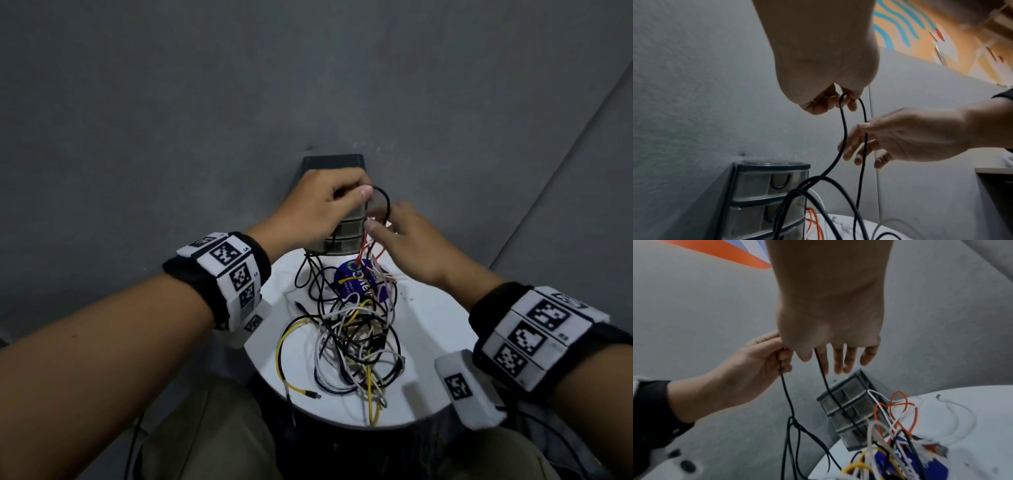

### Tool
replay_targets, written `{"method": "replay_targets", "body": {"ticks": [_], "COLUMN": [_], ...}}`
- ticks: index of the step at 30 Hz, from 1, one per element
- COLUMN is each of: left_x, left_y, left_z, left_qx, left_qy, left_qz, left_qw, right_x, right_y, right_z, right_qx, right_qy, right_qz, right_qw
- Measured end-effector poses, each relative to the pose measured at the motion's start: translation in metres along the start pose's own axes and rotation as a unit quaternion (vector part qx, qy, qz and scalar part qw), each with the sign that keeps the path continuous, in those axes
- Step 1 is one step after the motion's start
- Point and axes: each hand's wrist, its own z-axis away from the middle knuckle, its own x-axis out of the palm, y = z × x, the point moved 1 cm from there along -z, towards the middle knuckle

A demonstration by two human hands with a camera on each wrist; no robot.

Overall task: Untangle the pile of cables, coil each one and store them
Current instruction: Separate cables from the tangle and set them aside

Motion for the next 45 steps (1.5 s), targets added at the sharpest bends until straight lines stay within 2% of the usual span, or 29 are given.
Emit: {"method": "replay_targets", "body": {"ticks": [3, 5, 7, 10, 12, 15, 18, 24, 26, 28, 31, 33, 36, 39, 41, 45], "left_x": [0.002, 0.005, 0.010, 0.020, 0.026, 0.029, 0.032, 0.036, 0.037, 0.037, 0.037, 0.036, 0.038, 0.047, 0.052, 0.057], "left_y": [-0.003, -0.010, -0.017, -0.026, -0.037, -0.048, -0.051, -0.069, -0.075, -0.079, -0.076, -0.073, -0.067, -0.061, -0.057, -0.057], "left_z": [-0.002, 0.001, 0.008, 0.022, 0.029, 0.034, 0.034, 0.046, 0.050, 0.050, 0.044, 0.038, 0.032, 0.030, 0.029, 0.028], "left_qx": [-0.002, -0.039, -0.087, -0.158, -0.170, -0.182, -0.192, -0.204, -0.206, -0.215, -0.231, -0.231, -0.227, -0.230, -0.230, -0.236], "left_qy": [0.003, -0.019, -0.072, -0.170, -0.193, -0.189, -0.210, -0.330, -0.338, -0.319, -0.292, -0.288, -0.296, -0.301, -0.304, -0.291], "left_qz": [0.020, 0.050, 0.057, -0.002, -0.035, -0.026, -0.020, -0.040, -0.034, -0.027, -0.040, -0.047, -0.059, -0.065, -0.071, -0.124], "left_qw": [1.000, 0.998, 0.992, 0.973, 0.966, 0.965, 0.958, 0.921, 0.918, 0.923, 0.927, 0.928, 0.926, 0.923, 0.922, 0.919], "right_x": [-0.011, -0.022, -0.037, -0.058, -0.074, -0.098, -0.108, -0.120, -0.124, -0.122, -0.108, -0.096, -0.079, -0.064, -0.058, -0.063], "right_y": [-0.003, -0.012, -0.023, -0.037, -0.040, -0.039, -0.032, -0.022, -0.016, -0.010, -0.006, -0.010, -0.024, -0.045, -0.058, -0.074], "right_z": [-0.002, 0.002, 0.004, 0.003, 0.001, 0.000, 0.003, 0.010, 0.011, 0.010, 0.008, 0.009, 0.009, 0.004, -0.001, -0.012], "right_qx": [0.020, 0.017, -0.001, -0.020, -0.015, 0.016, 0.036, 0.037, 0.033, 0.031, 0.038, 0.044, 0.048, 0.052, 0.037, -0.029], "right_qy": [-0.040, -0.027, 0.038, 0.123, 0.188, 0.276, 0.324, 0.396, 0.409, 0.388, 0.291, 0.216, 0.139, 0.119, 0.121, 0.178], "right_qz": [-0.055, -0.123, -0.185, -0.258, -0.285, -0.377, -0.427, -0.441, -0.426, -0.387, -0.343, -0.349, -0.389, -0.451, -0.480, -0.435], "right_qw": [0.997, 0.992, 0.982, 0.958, 0.940, 0.884, 0.843, 0.804, 0.807, 0.836, 0.892, 0.911, 0.909, 0.883, 0.868, 0.882]}}
